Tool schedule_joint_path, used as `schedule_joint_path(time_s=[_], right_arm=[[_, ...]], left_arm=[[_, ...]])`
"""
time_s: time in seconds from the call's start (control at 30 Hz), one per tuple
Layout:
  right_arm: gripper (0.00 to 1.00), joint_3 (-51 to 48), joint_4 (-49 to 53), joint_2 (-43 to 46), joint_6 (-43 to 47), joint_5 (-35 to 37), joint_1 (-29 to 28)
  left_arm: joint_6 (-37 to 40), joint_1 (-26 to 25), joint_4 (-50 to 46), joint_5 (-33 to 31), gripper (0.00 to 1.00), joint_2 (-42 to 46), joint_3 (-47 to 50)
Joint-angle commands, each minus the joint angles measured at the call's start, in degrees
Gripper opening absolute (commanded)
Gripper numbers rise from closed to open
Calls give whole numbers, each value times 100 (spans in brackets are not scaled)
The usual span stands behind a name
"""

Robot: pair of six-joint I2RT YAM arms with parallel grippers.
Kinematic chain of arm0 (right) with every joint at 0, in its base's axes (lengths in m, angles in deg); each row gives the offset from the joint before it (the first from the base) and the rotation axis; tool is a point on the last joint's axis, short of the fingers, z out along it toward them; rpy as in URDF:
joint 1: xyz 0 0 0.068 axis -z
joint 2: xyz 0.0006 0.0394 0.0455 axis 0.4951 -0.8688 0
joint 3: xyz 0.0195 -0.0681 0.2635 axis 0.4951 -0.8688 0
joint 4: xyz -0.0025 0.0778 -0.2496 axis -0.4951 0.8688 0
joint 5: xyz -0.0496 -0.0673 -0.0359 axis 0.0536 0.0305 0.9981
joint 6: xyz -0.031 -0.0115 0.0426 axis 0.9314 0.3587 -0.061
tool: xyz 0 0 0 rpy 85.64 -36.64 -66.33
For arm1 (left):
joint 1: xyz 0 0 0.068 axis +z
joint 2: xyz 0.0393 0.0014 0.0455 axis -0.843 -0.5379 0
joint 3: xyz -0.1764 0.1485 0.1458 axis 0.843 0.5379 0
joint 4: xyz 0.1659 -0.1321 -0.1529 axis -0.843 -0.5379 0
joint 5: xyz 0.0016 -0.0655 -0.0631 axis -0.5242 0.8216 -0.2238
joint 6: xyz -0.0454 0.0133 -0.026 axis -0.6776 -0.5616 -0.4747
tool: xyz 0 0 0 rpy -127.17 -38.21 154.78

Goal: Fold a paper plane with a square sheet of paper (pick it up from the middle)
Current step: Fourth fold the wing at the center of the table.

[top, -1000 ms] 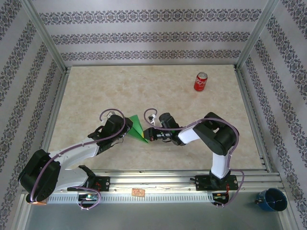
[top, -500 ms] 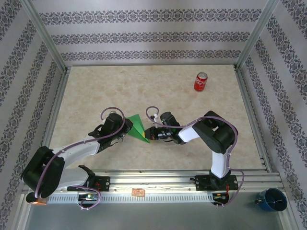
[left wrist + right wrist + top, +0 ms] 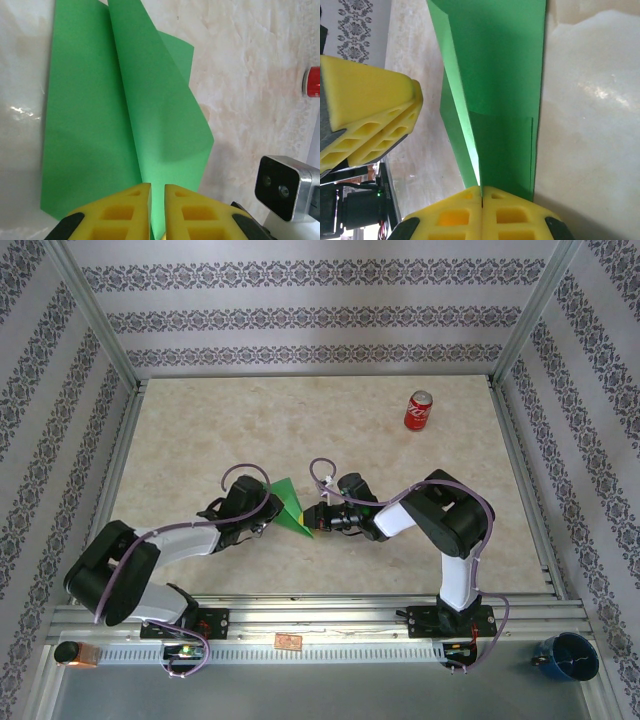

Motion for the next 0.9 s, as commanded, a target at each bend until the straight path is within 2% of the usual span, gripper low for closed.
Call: schedule_joint_path(time_s=[0.0, 0.17, 0.87], right_arm=[[0, -155, 27, 42, -110, 21, 58], [0, -189, 98, 24, -222, 101, 65], [0, -339, 253, -2, -523, 267, 136]], left_arm=[[11, 80, 341, 59, 12, -176, -131], [-60, 80, 564, 130, 9, -385, -105], [197, 73, 918, 332, 9, -648, -290]])
